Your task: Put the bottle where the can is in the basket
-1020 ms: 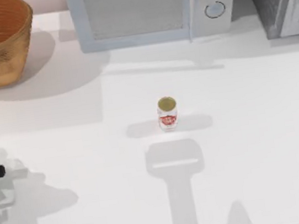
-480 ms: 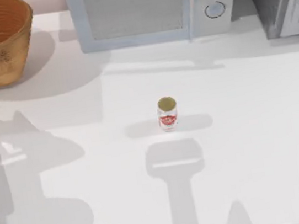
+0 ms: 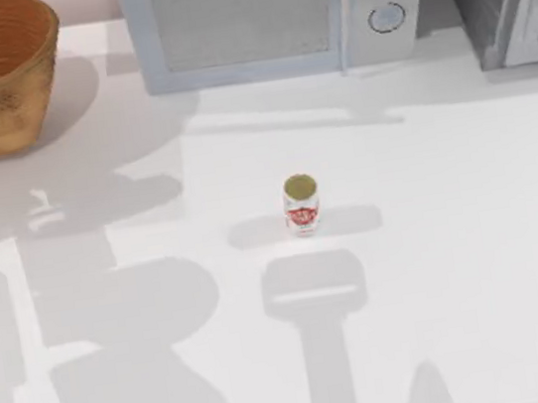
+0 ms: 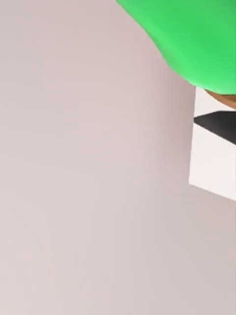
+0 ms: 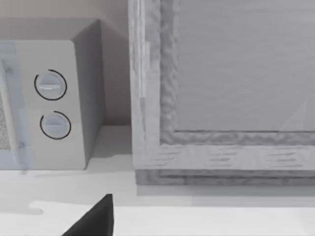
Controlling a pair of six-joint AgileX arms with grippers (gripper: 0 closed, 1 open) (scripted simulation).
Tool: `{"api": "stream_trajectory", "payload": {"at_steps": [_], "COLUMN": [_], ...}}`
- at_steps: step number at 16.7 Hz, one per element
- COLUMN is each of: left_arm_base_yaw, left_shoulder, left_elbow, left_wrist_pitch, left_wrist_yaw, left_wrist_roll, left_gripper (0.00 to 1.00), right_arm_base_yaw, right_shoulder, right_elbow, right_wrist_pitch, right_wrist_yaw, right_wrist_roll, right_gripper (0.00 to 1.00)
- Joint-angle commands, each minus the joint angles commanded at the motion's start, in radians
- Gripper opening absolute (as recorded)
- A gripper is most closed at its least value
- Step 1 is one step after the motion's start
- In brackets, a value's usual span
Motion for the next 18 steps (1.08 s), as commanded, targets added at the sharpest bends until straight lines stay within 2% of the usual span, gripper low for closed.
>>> {"api": "stream_trajectory", "payload": {"at_steps": [4,8,11,18], "left_arm_base_yaw": [-0.08,-0.169,-0.199,-0.2], "left_shoulder": [0.001,-0.029,-0.041,0.004], "left_elbow": [0.232,0.381,0.418,0.431], "left_wrist_pitch": [-0.337,-0.546,-0.599,-0.571], "left_wrist_yaw": [-0.002,0.0,0.003,0.003], "left_wrist_roll": [-0.014,-0.049,-0.066,-0.064], "left_gripper": [0.0,0.0,0.0,0.0], "right_arm_base_yaw": [0.0,0.0,0.0,0.0], "right_shoulder": [0.0,0.0,0.0,0.0], "right_elbow": [0.0,0.0,0.0,0.0], "right_wrist_pitch": [0.0,0.0,0.0,0.0], "right_wrist_yaw": [0.0,0.0,0.0,0.0], "right_wrist_roll": [0.0,0.0,0.0,0.0], "right_gripper": [1.0,1.0,1.0,1.0]}}
